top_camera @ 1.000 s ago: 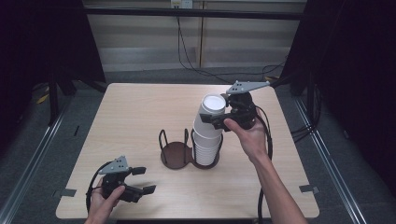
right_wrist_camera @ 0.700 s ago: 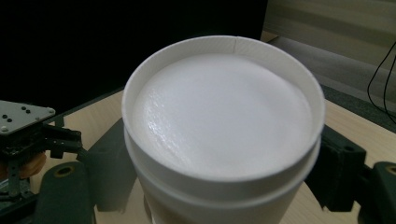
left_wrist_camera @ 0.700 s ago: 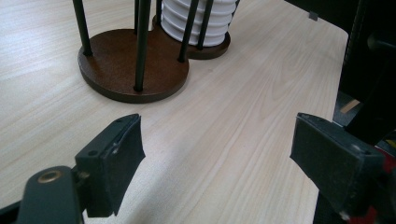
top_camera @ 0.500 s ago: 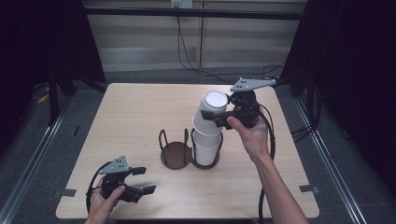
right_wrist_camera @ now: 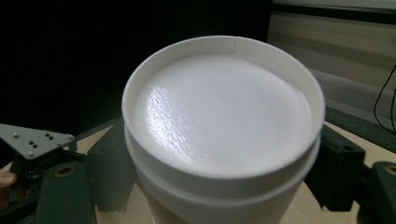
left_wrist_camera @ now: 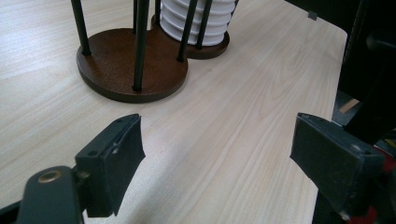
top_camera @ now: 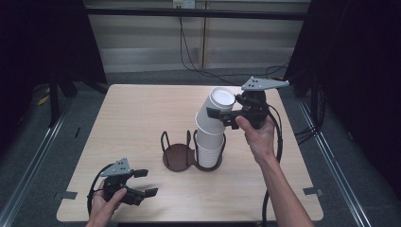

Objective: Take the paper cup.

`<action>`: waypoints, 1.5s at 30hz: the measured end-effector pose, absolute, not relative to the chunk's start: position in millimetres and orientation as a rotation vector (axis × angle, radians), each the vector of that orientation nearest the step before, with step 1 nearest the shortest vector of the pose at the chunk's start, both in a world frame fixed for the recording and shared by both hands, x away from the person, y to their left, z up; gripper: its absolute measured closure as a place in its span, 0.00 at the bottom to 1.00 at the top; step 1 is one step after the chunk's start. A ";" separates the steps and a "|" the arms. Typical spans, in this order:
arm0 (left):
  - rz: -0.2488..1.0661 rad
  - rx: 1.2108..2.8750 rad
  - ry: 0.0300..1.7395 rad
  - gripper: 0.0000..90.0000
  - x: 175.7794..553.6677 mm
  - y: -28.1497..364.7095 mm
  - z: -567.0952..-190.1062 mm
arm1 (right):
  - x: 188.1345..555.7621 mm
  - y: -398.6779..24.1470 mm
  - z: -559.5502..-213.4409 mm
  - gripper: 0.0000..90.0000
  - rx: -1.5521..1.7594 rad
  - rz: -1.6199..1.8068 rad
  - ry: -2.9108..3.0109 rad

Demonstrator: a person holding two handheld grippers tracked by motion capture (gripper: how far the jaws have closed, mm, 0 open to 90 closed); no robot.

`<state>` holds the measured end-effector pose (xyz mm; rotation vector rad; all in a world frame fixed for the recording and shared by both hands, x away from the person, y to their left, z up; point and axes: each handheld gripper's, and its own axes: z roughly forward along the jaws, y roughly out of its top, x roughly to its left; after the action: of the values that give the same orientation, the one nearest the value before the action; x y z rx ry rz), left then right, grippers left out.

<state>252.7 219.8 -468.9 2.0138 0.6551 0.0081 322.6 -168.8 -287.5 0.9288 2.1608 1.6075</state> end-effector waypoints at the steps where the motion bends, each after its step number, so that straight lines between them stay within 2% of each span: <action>1: 0.010 2.014 0.655 0.19 252.7 219.7 -468.9 | 322.1 -169.5 -287.0 0.25 0.930 1.619 2.154; 24: 0.011 2.013 0.662 0.19 252.6 219.9 -468.9 | 314.8 -179.6 -278.3 0.25 0.927 1.723 2.064; 45: 0.007 2.008 0.658 0.19 253.0 219.7 -468.8 | 291.2 -196.2 -272.5 0.25 0.900 1.746 2.037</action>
<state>253.0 219.7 -468.8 2.0079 0.6580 0.0066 291.2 -196.2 -272.5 0.9001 2.0369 1.7463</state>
